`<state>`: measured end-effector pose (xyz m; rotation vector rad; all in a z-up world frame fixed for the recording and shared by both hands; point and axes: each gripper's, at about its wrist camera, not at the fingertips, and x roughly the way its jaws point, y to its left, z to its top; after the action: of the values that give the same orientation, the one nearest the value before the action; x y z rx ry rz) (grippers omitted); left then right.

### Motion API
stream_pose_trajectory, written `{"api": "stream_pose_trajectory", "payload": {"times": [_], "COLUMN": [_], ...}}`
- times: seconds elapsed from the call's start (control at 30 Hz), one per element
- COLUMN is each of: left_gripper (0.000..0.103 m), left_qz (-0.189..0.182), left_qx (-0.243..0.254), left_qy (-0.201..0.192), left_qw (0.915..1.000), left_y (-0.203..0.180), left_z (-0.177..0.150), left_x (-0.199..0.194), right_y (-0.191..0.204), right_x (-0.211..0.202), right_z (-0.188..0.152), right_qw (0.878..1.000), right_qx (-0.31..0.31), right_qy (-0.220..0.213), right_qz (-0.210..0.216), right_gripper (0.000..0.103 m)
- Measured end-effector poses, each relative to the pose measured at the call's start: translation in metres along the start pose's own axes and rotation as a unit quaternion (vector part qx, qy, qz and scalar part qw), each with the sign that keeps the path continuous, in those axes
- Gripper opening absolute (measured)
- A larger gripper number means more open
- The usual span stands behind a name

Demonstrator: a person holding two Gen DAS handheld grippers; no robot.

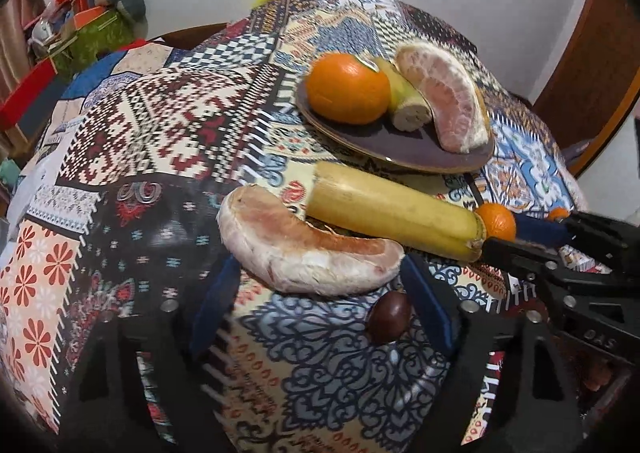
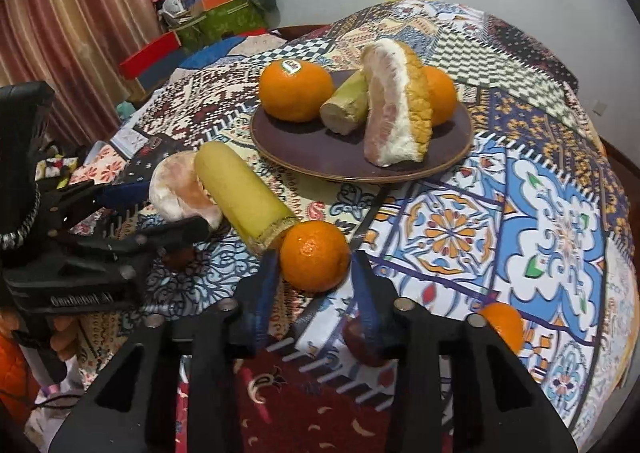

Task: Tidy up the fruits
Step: 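Grasp the small tangerine with the right tool while the left tool approaches the pomelo segment, then grasp the pink pomelo segment with the left tool while the right tool holds the tangerine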

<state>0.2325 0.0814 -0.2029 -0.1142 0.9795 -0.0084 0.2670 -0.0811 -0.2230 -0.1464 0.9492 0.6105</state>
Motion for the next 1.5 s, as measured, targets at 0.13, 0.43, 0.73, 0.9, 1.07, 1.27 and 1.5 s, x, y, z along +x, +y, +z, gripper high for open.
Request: {"api": "stream_pose_trajectory", "payload": {"times": [0.13, 0.43, 0.73, 0.9, 1.07, 1.27, 1.5], "left_gripper": [0.039, 0.043, 0.070, 0.074, 0.059, 0.045, 0.045], "left_qz": [-0.008, 0.007, -0.015, 0.007, 0.044, 0.006, -0.004], "left_qx": [-0.002, -0.025, -0.043, -0.029, 0.001, -0.019, -0.008], "left_qy": [0.006, 0.016, 0.031, 0.027, 0.011, 0.012, 0.023], "left_qw": [0.9999, 0.9995, 0.9985, 0.9992, 0.9990, 0.9997, 0.9997], "left_y": [0.016, 0.038, 0.018, 0.007, 0.003, 0.034, 0.050], "left_z": [0.001, -0.006, 0.013, 0.022, 0.018, 0.006, -0.005], "left_x": [-0.011, -0.026, 0.004, 0.020, 0.021, -0.002, -0.016], "right_y": [0.000, -0.003, -0.002, -0.006, -0.009, -0.009, -0.007], "right_x": [-0.002, -0.016, -0.024, -0.023, -0.022, -0.027, -0.032], "right_z": [-0.001, -0.001, -0.002, -0.004, -0.005, -0.007, -0.006], "right_qw": [1.000, 1.000, 0.999, 1.000, 0.999, 0.999, 0.999], "right_qx": [0.000, 0.009, 0.003, 0.009, 0.015, 0.018, 0.016], "right_qy": [-0.003, -0.020, -0.028, -0.026, -0.026, -0.030, -0.037], "right_qz": [-0.001, -0.006, -0.016, -0.014, -0.012, -0.013, -0.014], "right_gripper": [0.032, 0.032, 0.032, 0.032, 0.032, 0.032, 0.032]}}
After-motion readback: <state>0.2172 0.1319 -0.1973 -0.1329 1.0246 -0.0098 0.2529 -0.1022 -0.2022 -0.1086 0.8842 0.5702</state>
